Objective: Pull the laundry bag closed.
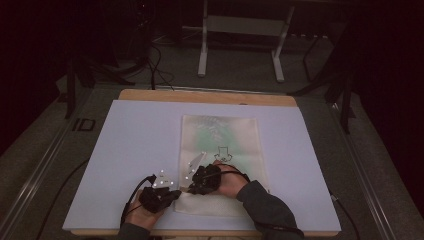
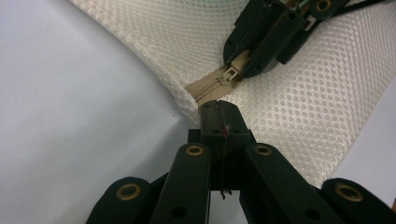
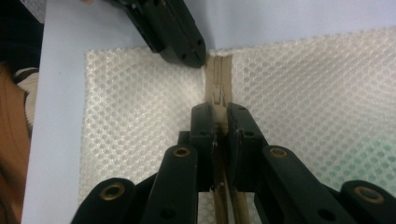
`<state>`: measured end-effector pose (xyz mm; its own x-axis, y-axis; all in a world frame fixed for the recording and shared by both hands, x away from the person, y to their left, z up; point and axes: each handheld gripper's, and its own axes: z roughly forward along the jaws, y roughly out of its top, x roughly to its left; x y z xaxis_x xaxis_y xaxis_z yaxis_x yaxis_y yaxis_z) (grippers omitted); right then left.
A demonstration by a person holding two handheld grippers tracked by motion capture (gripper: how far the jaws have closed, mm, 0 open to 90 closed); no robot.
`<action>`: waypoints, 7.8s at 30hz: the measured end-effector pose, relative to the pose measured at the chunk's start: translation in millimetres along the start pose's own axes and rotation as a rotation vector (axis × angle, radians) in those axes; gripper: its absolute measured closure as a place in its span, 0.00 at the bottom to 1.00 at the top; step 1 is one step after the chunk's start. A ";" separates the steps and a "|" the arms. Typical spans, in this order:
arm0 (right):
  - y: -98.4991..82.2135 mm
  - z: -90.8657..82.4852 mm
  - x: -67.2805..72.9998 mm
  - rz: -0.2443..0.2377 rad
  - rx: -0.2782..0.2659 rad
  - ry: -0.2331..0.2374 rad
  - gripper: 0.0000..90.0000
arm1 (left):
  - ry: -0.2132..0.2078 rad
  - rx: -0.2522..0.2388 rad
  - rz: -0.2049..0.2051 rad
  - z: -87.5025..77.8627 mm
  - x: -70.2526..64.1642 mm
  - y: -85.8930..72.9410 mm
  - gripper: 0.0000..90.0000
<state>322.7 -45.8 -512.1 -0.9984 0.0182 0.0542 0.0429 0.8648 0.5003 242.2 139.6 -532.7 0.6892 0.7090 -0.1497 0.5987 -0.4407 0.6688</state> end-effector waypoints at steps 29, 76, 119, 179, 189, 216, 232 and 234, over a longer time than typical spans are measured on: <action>1.7 2.9 3.2 -0.009 -0.009 -0.023 0.91 | 0.003 -0.146 -0.037 6.1 12.5 8.9 0.98; 14.8 -0.7 12.3 -0.079 0.131 -0.075 0.91 | 0.017 -0.083 -0.068 15.7 9.4 9.4 1.00; 6.6 -23.2 13.4 -0.141 0.300 -0.080 0.91 | 0.016 -0.085 -0.072 15.6 9.1 9.1 0.99; -22.6 -49.9 9.5 -0.109 0.289 -0.075 0.91 | 0.011 -0.082 -0.082 15.4 10.0 9.4 0.99; -30.0 -57.7 8.6 -0.092 0.281 -0.079 0.91 | 0.009 -0.081 -0.083 15.4 10.3 9.5 0.99; -40.0 -71.1 7.7 -0.074 0.272 -0.076 0.91 | 0.008 -0.081 -0.083 15.3 10.5 9.4 0.99; -46.8 -75.8 6.6 -0.059 0.271 -0.074 0.91 | 0.007 -0.079 -0.082 15.1 10.5 9.3 0.99; -48.6 -77.3 6.5 -0.055 0.272 -0.074 0.91 | 0.007 -0.079 -0.083 15.1 10.5 9.3 0.99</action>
<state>317.0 -126.5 -469.3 -0.9994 -0.0046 -0.0345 -0.0131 0.9683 0.2495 261.2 134.6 -539.1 0.6355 0.7453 -0.2019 0.6192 -0.3357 0.7098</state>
